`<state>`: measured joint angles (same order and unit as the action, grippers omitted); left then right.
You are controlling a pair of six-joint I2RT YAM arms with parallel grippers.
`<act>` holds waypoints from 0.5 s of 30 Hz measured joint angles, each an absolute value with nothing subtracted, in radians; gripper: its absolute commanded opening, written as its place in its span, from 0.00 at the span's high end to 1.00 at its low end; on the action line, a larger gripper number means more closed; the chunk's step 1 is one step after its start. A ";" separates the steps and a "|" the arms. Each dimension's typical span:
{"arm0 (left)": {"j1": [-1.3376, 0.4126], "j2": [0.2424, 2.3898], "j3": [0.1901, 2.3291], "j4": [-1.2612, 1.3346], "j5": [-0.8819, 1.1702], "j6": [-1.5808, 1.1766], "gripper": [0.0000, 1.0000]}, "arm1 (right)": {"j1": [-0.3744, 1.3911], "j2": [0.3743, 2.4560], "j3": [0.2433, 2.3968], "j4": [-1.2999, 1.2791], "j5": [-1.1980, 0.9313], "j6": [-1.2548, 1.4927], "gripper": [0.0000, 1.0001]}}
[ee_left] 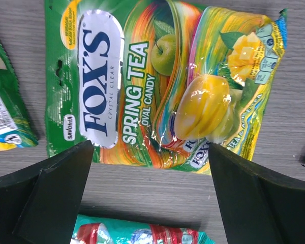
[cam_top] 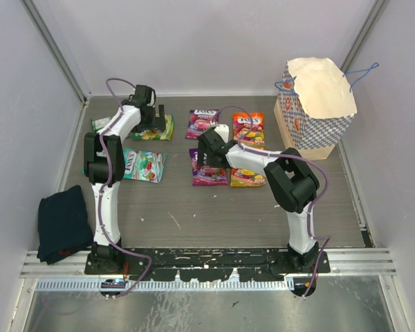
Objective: Take the snacks out of the paper bag
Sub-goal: Adjust the snack at the center of the board.
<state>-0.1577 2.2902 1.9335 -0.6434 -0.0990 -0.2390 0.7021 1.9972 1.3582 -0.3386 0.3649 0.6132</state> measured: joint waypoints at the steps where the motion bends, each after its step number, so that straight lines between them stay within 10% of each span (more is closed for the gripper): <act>1: -0.158 2.289 1.942 -0.651 -0.101 -0.230 0.02 | 0.701 1.995 1.358 -0.343 0.371 0.619 0.00; 15: 0.177 2.079 1.963 -0.611 0.010 -0.286 0.02 | 0.698 1.784 1.360 -0.374 0.375 0.546 0.00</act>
<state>0.1772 2.0789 1.9633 -0.6106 0.0097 -0.2863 0.6979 1.7840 1.3598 -0.3740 0.3752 0.5457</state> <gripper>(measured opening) 0.994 0.999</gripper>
